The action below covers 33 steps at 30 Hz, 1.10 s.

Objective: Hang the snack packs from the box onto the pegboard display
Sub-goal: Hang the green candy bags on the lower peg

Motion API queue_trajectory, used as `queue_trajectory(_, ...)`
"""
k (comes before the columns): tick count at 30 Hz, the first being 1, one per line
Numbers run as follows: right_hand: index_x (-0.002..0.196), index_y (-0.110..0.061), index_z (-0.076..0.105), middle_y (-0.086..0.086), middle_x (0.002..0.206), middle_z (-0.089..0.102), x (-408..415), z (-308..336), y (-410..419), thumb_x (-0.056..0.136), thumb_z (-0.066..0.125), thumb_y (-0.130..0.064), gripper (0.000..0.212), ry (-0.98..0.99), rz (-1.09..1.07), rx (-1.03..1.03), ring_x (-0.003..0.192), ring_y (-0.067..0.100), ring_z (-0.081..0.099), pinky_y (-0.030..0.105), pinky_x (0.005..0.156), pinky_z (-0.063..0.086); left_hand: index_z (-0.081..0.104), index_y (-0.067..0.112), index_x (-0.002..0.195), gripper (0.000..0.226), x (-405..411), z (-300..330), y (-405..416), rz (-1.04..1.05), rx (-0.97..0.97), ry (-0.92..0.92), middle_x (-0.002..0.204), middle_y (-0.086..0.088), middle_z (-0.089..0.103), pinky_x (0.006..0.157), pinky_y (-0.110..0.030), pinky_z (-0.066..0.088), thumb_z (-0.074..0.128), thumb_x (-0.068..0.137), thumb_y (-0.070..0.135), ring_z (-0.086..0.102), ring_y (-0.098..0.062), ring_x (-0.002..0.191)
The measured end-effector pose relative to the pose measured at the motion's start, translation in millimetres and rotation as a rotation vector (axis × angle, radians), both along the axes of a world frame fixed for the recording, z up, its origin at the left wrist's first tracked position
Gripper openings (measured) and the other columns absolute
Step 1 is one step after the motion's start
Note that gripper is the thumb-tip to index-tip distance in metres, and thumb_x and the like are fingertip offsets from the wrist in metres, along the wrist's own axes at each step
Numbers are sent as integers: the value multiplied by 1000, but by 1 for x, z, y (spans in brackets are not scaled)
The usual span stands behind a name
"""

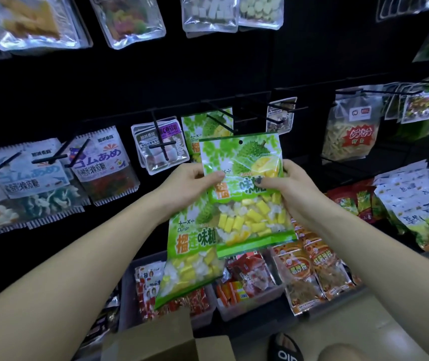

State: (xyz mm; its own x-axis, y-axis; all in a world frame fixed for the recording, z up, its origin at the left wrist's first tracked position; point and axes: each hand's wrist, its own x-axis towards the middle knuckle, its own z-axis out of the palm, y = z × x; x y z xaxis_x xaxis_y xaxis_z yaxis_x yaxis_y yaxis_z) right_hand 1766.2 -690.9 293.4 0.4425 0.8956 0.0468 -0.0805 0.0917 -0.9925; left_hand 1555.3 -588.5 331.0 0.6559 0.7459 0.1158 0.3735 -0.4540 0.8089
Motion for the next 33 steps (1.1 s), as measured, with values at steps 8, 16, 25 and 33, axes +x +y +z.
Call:
queue_trajectory(8,119,-5,62,19,112,74,16,15,24,86,72,6,36,-44,-20,-19,95,36,76,56,84,62,47,14,83,40,21,-4,29,85,-32,-45,43,15,29,41,-22,23,63,101,47,26,-6,39)
queue_trajectory(16,123,-6,62,17,114,75,19,14,40,86,73,3,39,-64,7,-58,100,33,76,55,91,60,43,18,79,41,22,-6,41,108,-20,-34,44,15,26,37,-17,21,61,102,46,23,-3,35)
queue_trajectory(25,121,-13,65,7,117,75,25,6,74,84,77,-16,39,-151,12,-93,109,28,71,56,104,53,30,22,71,49,36,-19,68,188,6,-31,57,5,25,37,-19,21,58,104,45,20,-3,33)
queue_trajectory(33,133,-19,52,0,126,62,40,-3,137,95,69,-42,48,-358,-35,-98,116,23,61,45,100,51,27,22,68,54,52,-32,116,249,57,-39,58,3,23,58,-32,29,52,106,49,24,-10,42)
